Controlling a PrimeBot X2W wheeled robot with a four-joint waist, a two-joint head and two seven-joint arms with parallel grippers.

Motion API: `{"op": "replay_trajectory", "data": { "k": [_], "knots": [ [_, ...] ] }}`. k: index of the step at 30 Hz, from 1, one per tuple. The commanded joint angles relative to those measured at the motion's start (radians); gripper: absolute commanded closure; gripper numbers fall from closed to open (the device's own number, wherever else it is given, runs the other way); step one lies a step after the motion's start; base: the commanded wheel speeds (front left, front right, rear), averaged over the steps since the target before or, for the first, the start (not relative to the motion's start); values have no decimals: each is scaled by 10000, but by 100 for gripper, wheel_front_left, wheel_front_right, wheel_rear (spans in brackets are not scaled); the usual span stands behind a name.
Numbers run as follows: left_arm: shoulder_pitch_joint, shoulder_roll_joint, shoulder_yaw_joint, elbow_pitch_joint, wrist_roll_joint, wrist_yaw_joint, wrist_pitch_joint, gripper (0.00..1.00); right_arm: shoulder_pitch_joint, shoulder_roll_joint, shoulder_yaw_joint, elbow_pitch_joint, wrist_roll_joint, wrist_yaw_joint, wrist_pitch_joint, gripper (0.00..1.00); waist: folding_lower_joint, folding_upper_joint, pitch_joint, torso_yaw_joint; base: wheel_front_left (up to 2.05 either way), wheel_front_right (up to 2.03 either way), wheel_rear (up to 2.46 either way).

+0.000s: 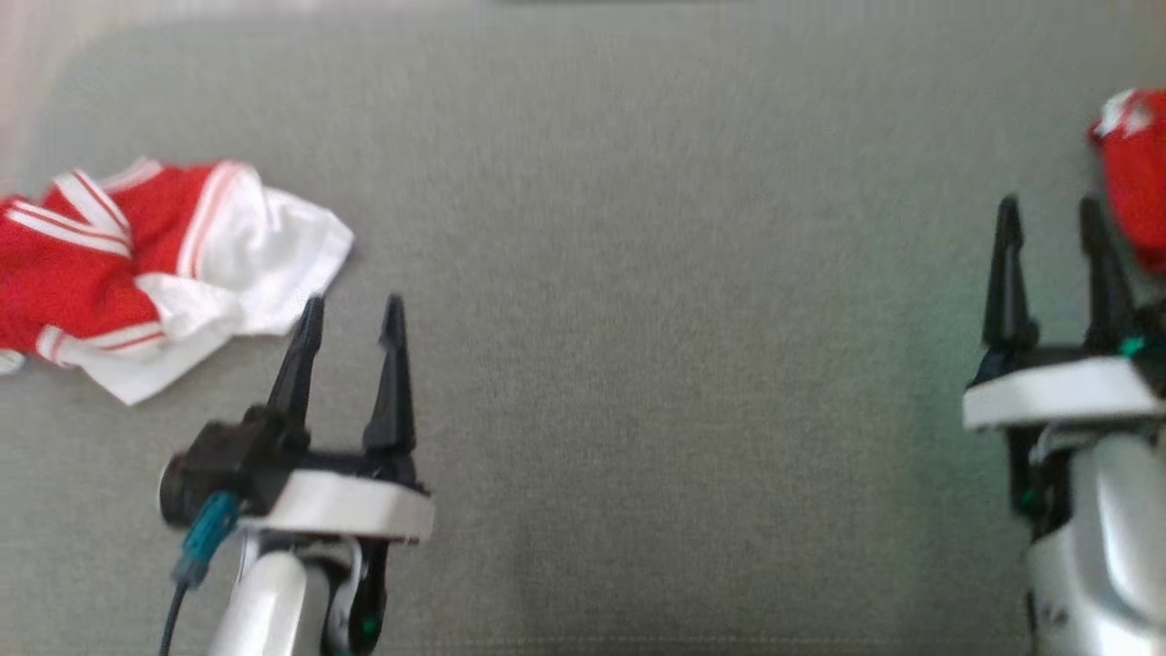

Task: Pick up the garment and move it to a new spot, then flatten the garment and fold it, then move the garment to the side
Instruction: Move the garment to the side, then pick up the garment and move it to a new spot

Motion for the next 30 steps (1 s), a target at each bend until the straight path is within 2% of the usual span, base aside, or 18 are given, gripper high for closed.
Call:
{"op": "replay_trajectory", "data": {
  "k": [1,7,13,20,30],
  "knots": [
    [93,60,444,-250,-177,18,-53,0,320,128,296,-674,229,65,-114,0,1,0,-1163,102,0,0,0],
    [1111,60,598,-116,15,-299,-53,0,2200,464,888,-1728,638,65,-118,0,1,0,-2216,256,0,0,0],
    [1875,60,796,-450,264,-363,-53,0,3484,610,694,-2047,584,65,-119,0,1,0,-2660,385,0,0,0],
    [2343,60,962,-773,420,-366,-53,0,4200,676,855,-1909,521,65,-119,0,1,0,-2954,401,0,0,0],
    [2516,60,1075,-679,563,-490,-53,0,4418,718,886,-1629,478,65,-120,0,1,0,-3130,333,0,0,0]
  ]
}}
